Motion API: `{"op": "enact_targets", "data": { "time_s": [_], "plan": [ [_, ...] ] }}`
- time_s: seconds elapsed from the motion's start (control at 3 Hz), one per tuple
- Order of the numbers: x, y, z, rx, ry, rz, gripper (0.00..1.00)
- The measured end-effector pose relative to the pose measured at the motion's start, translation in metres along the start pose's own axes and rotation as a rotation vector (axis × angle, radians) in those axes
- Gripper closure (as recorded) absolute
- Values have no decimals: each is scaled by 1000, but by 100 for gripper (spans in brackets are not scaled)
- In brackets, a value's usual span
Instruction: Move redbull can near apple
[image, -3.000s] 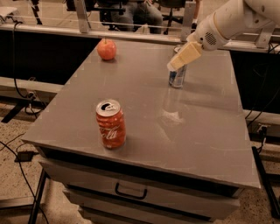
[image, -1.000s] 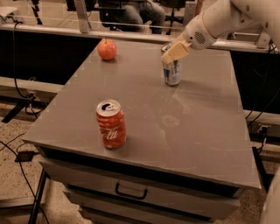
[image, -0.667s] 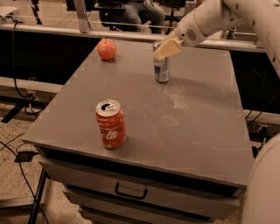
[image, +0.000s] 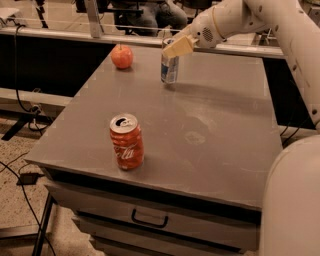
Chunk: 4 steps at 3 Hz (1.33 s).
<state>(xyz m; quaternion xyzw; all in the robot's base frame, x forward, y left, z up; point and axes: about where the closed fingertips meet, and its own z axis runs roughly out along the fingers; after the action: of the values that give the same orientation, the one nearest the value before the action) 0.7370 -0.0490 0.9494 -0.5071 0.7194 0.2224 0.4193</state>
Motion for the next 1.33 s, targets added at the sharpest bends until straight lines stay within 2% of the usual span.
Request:
{"op": "enact_targets", "data": {
  "time_s": [0.33, 1.33],
  "plan": [
    [-7, -4, 13, 2, -29, -14, 100],
    [-19, -12, 61, 5, -45, -33, 100]
  ]
}}
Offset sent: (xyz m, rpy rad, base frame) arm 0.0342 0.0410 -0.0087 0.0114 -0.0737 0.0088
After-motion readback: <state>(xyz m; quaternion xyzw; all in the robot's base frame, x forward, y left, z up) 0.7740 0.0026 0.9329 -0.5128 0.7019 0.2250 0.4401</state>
